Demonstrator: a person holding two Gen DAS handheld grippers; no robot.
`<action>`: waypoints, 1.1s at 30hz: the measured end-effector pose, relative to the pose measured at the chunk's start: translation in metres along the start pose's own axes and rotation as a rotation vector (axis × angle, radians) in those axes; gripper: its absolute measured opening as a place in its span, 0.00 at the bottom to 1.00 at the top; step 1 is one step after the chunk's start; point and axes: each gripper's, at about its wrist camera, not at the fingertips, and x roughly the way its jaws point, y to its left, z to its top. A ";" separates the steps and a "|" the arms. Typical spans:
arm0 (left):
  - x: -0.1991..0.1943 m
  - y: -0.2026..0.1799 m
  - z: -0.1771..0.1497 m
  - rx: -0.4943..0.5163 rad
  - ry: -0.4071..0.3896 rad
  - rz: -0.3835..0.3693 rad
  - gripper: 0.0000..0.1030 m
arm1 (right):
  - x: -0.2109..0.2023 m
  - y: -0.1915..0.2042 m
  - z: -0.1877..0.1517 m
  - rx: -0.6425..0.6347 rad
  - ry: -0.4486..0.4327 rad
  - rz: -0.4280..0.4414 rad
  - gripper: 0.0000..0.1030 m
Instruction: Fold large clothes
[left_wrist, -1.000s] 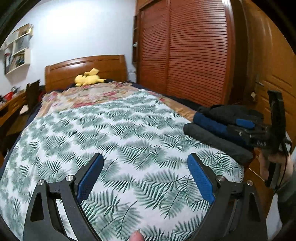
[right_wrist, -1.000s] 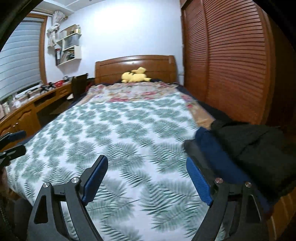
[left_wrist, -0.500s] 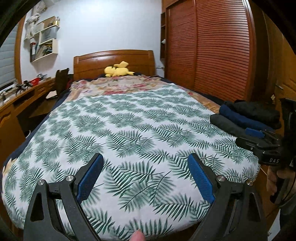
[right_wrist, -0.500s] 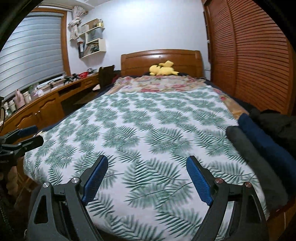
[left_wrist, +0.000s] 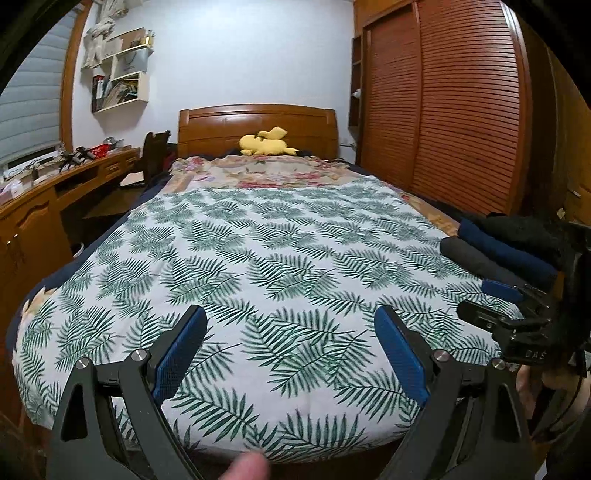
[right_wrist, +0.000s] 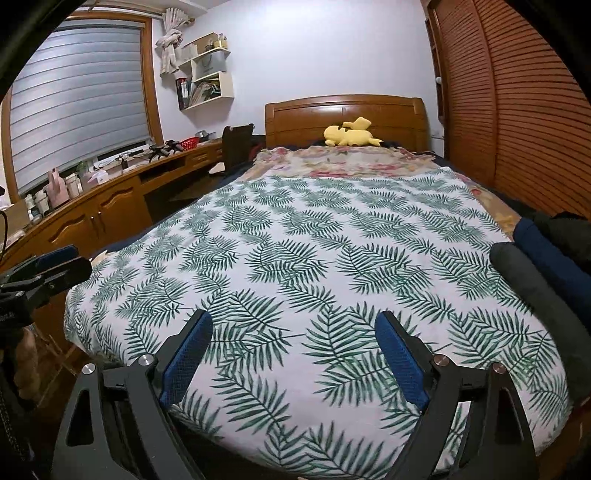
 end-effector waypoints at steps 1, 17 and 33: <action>0.001 0.003 -0.003 -0.006 0.003 0.005 0.90 | 0.003 -0.001 0.000 -0.001 -0.002 -0.001 0.88; -0.025 0.023 -0.006 -0.036 -0.053 0.050 0.90 | -0.002 0.011 0.011 -0.031 -0.105 -0.016 0.88; -0.067 0.008 0.012 -0.012 -0.163 0.044 0.90 | -0.027 0.019 -0.006 -0.032 -0.210 -0.016 0.88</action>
